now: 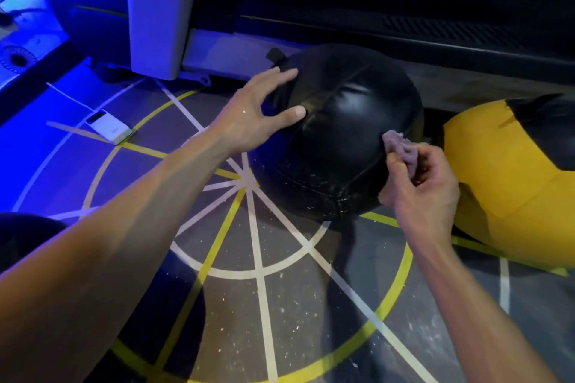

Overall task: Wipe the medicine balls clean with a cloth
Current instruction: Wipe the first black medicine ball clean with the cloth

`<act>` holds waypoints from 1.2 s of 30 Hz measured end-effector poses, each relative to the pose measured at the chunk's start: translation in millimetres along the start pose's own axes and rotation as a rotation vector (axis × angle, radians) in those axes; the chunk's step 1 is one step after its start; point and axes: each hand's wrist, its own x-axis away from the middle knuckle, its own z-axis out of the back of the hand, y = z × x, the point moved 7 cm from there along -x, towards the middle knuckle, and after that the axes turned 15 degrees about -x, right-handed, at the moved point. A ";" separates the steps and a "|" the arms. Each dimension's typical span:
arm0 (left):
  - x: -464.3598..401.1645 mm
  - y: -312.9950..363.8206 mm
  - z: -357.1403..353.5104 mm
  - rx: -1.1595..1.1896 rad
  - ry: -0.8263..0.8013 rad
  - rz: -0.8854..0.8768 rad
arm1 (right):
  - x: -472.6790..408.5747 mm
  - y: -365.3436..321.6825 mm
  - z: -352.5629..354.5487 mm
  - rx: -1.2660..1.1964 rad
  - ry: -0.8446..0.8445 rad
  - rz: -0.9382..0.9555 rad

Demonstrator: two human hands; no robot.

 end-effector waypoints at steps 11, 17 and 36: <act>-29.7 46.3 -9.2 -0.007 -0.003 0.022 | -49.0 -34.4 -0.9 0.062 0.025 0.100; -45.9 48.1 -10.9 -0.068 -0.028 0.026 | 36.4 -14.9 -63.4 0.419 -0.620 0.357; -52.8 18.0 -11.7 0.424 -0.185 0.120 | -21.3 -49.7 -105.4 0.802 -0.933 0.831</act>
